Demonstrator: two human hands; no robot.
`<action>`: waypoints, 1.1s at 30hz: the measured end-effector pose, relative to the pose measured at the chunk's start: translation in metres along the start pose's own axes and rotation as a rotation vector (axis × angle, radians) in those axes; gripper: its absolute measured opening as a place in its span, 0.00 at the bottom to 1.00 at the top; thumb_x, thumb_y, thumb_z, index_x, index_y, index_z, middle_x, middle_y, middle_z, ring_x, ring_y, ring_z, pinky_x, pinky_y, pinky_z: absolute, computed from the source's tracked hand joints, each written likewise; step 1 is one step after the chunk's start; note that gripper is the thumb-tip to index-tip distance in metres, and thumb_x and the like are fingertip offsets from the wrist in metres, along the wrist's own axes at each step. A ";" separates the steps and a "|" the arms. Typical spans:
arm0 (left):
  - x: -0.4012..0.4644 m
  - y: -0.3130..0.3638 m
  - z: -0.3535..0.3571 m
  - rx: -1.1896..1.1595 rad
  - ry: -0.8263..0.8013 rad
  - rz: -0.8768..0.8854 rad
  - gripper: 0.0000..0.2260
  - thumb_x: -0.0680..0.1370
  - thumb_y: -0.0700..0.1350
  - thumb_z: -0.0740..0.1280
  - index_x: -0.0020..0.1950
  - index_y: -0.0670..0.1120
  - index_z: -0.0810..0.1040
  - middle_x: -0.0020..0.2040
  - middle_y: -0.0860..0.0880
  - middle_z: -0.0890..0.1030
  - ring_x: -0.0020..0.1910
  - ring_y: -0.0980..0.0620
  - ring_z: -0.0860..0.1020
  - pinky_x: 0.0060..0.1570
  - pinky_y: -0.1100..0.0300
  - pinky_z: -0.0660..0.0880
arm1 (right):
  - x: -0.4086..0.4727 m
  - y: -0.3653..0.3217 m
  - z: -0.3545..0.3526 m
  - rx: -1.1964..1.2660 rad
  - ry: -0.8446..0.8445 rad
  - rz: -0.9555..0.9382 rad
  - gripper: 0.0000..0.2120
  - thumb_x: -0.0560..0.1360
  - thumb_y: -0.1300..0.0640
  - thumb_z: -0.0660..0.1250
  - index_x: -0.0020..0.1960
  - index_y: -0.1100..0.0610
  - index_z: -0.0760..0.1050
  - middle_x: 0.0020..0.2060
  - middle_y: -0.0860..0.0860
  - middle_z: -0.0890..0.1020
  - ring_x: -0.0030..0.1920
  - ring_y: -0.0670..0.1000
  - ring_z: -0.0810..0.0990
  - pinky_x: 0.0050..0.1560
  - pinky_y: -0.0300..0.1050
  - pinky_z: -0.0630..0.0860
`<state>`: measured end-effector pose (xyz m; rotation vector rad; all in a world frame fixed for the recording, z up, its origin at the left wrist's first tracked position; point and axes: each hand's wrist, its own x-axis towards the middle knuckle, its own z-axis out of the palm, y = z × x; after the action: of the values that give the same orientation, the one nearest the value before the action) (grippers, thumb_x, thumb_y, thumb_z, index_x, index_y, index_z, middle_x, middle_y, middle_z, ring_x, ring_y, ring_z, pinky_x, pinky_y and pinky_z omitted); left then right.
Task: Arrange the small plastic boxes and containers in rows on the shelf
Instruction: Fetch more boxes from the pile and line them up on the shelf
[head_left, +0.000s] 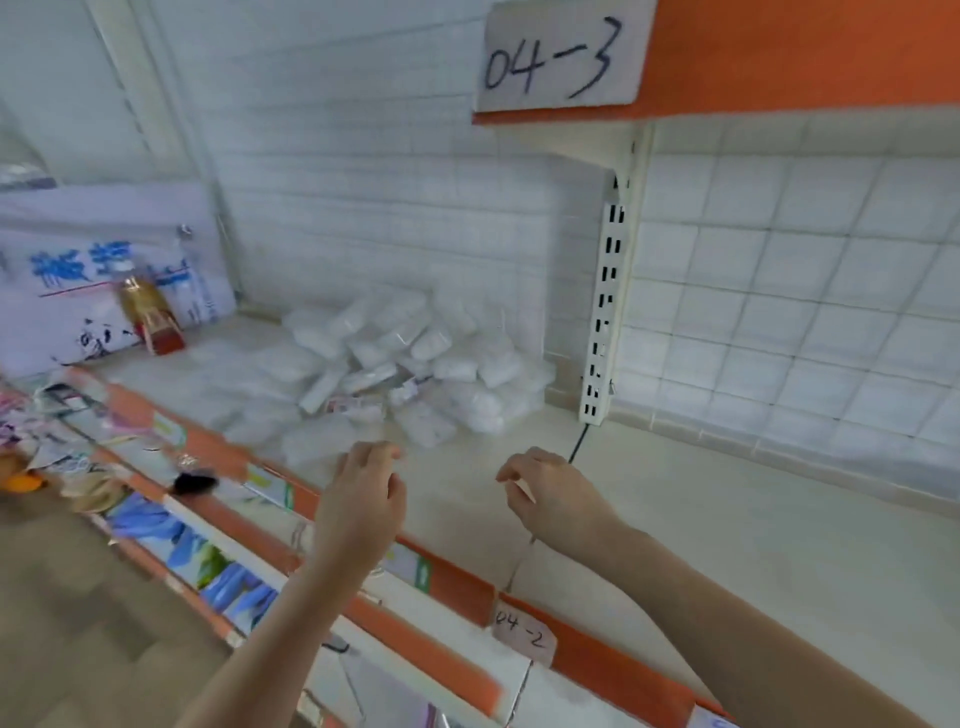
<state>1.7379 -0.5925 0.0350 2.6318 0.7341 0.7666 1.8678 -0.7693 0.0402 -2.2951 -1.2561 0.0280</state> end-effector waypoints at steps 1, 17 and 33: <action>0.006 -0.010 -0.002 0.021 0.008 -0.011 0.14 0.72 0.34 0.64 0.57 0.40 0.77 0.53 0.41 0.76 0.54 0.39 0.73 0.48 0.48 0.72 | 0.013 -0.003 0.004 0.005 0.006 0.016 0.12 0.79 0.57 0.58 0.60 0.55 0.74 0.55 0.52 0.76 0.56 0.53 0.74 0.55 0.45 0.71; 0.086 -0.021 0.031 0.111 -0.348 0.034 0.17 0.78 0.39 0.58 0.67 0.44 0.66 0.65 0.44 0.69 0.64 0.45 0.66 0.55 0.53 0.69 | 0.115 -0.006 0.027 -0.103 -0.026 0.257 0.30 0.78 0.51 0.62 0.73 0.63 0.54 0.69 0.59 0.61 0.69 0.60 0.58 0.68 0.48 0.57; 0.103 -0.015 0.074 0.315 -0.332 0.057 0.27 0.76 0.57 0.63 0.70 0.47 0.60 0.69 0.40 0.64 0.70 0.39 0.61 0.71 0.46 0.55 | 0.121 -0.006 0.032 -0.254 0.001 0.266 0.25 0.74 0.46 0.65 0.64 0.59 0.63 0.60 0.55 0.70 0.63 0.56 0.65 0.58 0.49 0.69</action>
<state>1.8492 -0.5342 0.0112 2.9660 0.7354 0.2257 1.9243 -0.6570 0.0422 -2.6680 -0.9921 -0.0418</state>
